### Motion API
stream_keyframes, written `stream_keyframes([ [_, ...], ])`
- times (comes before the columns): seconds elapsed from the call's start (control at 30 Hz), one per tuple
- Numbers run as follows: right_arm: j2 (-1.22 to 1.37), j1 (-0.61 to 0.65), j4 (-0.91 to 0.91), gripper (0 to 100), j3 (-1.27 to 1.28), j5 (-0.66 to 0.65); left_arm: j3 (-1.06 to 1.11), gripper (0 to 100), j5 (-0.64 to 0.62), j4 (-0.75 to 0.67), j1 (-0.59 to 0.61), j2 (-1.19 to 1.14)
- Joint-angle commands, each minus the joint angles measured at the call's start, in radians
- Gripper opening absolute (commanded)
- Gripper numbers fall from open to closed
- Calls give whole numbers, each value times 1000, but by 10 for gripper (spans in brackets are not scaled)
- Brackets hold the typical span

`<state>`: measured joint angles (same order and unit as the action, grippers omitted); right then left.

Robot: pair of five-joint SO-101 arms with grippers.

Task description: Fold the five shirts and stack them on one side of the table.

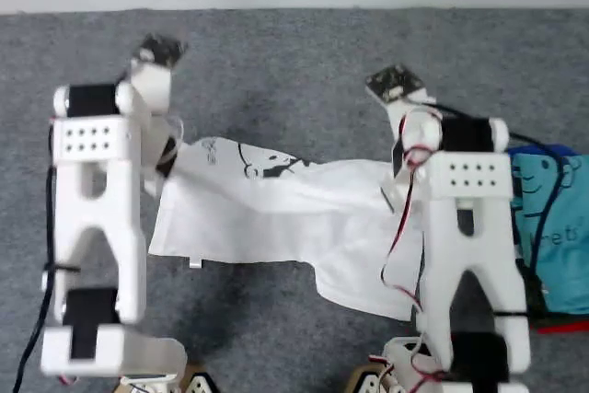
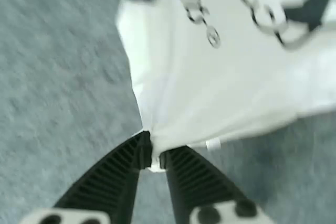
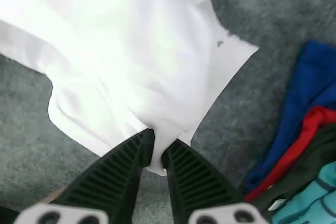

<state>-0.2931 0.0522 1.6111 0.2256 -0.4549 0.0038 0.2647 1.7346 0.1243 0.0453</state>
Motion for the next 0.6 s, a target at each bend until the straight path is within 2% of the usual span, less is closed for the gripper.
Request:
stream_keyframes([
  [0.0,-120,-10,-41,10,115,-41,183,15,52,18,-8,175],
  [0.17,-229,-10,-42,27,267,-60,323,15,147,17,-8,247],
  [0.33,-314,-16,13,180,353,-64,337,16,187,-15,5,247],
  [0.47,-377,-13,108,191,410,-152,337,24,190,-18,32,245],
  [0.57,-446,-16,165,191,451,-203,337,84,201,-14,78,249],
])
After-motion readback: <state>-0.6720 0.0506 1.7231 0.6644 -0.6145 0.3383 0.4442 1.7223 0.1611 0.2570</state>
